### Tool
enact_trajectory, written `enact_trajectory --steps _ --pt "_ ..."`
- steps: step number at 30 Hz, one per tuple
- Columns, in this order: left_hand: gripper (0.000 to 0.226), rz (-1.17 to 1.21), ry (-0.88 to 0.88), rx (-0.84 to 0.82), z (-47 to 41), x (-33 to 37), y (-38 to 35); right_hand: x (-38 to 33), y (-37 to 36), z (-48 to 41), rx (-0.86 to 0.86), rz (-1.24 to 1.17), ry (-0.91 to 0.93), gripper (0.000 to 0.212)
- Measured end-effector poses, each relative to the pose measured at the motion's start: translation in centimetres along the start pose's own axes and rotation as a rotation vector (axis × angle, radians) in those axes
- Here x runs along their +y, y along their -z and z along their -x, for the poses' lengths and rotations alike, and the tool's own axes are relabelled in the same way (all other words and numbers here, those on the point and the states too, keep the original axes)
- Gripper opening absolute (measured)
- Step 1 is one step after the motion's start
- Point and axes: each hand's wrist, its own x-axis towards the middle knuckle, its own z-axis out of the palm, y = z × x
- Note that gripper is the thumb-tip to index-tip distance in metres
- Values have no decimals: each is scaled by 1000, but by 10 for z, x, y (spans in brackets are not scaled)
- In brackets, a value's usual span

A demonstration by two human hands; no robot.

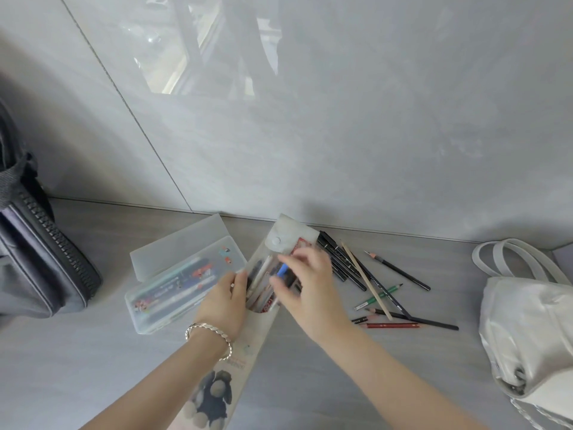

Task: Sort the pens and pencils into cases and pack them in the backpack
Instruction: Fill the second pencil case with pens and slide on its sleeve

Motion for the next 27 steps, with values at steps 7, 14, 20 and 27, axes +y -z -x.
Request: enact_trajectory --steps 7,14,20,27 --pt "41 -16 49 152 -27 -15 37 57 -7 -6 -337 176 -364 31" --pt "38 -50 76 104 -21 -23 34 68 -18 -6 -441 405 -435 31" --pt "35 -38 42 5 -12 -18 17 54 13 -7 -187 76 -520 8" --pt "34 -78 -17 -87 8 -2 -14 1 34 10 56 -632 -423 44"
